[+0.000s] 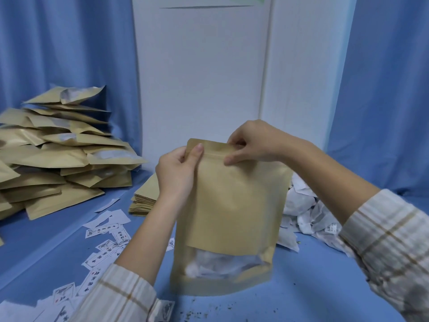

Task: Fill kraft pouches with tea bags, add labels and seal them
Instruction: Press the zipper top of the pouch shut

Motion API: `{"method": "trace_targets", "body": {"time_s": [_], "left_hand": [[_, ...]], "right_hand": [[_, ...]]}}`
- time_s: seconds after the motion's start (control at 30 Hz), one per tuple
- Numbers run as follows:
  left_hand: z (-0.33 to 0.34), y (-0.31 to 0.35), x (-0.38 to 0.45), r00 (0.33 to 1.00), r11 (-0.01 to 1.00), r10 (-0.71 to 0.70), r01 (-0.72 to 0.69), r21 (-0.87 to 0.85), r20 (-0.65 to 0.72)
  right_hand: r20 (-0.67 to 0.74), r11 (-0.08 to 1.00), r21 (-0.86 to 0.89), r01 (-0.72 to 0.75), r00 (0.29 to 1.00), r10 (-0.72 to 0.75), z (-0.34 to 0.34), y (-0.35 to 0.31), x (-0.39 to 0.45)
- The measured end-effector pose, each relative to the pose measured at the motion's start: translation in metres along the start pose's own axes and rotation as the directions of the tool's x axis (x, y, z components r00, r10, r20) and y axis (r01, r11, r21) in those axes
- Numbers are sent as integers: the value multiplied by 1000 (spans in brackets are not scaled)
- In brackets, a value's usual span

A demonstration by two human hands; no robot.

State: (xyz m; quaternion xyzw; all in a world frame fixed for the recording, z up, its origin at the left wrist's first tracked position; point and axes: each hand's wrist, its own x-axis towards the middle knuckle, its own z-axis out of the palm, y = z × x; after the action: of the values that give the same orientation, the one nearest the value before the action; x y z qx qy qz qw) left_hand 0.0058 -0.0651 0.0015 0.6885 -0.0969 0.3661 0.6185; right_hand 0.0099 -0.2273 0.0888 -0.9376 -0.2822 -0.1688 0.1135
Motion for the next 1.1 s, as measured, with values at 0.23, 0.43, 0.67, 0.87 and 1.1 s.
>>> {"method": "trace_targets", "body": {"time_s": [0.23, 0.43, 0.67, 0.87, 1.1], "left_hand": [[-1, -7, -6, 999, 996, 28, -32, -83, -42], [-8, -4, -7, 1000, 983, -22, 23, -184, 6], [-9, 4, -4, 983, 967, -137, 161, -200, 125], [-9, 3, -4, 984, 949, -149, 169, -265, 94], [-13, 0, -2, 975, 936, -202, 219, -275, 88]], "right_hand": [[-33, 999, -34, 10, 999, -11, -3, 9, -5], [-67, 1000, 7, -6, 998, 6, 3, 25, -11], [-50, 985, 150, -86, 994, 94, -1, 42, -21], [-75, 982, 157, -106, 990, 119, -6, 57, -29], [-100, 980, 139, -146, 982, 160, -4, 75, -41]]}}
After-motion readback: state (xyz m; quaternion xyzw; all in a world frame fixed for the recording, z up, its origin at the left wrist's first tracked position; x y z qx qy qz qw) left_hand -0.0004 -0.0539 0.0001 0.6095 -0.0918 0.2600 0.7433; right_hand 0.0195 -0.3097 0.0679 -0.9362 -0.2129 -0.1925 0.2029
